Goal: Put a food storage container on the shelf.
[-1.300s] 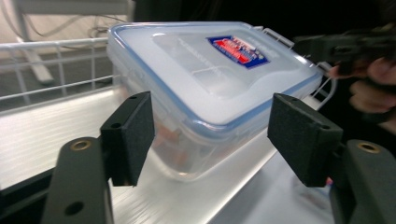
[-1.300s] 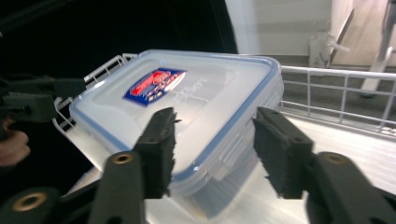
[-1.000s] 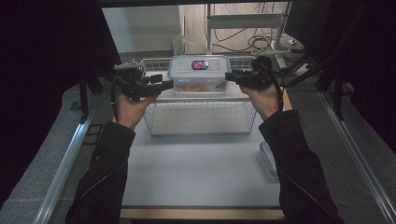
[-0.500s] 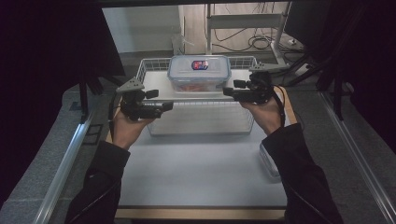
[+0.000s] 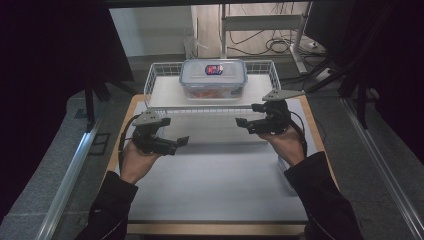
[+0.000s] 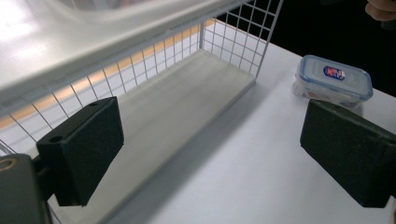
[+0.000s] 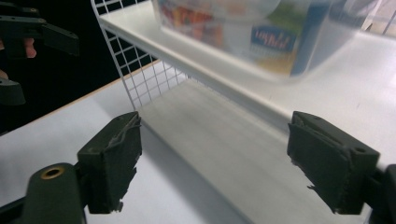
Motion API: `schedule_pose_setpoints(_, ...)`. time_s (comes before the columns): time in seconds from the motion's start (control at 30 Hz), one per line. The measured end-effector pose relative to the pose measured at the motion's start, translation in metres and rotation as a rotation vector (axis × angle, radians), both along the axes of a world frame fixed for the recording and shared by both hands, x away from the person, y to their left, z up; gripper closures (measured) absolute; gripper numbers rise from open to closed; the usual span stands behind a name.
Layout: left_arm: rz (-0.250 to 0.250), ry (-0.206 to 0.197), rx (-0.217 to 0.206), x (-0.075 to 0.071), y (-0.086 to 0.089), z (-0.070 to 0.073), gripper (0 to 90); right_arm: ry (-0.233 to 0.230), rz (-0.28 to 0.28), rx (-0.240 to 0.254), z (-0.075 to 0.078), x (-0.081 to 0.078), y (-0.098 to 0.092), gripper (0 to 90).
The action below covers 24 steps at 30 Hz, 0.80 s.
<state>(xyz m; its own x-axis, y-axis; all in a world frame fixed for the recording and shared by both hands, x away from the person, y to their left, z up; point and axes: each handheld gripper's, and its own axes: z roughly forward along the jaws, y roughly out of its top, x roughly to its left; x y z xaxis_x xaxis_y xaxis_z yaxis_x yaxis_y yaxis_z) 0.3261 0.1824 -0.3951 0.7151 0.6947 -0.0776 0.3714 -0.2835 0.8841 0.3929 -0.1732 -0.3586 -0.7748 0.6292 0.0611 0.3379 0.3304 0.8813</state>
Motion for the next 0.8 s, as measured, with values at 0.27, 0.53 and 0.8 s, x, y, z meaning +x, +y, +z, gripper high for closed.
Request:
schedule_pose_setpoints(0.27,-0.011,0.000,-0.028,-0.014,-0.005,-0.020,3.7,-0.003,0.009,-0.029,-0.018,-0.015,-0.004,10.4)
schedule_pose_setpoints(0.53,0.000,-0.018,0.003,-0.033,-0.011,-0.055,3.5,-0.004,0.027,-0.034,-0.049,-0.031,-0.015,8.1)
schedule_pose_setpoints(0.8,0.022,-0.053,0.072,-0.048,-0.013,-0.072,3.0,-0.021,0.034,-0.056,-0.072,-0.051,-0.020,7.5)
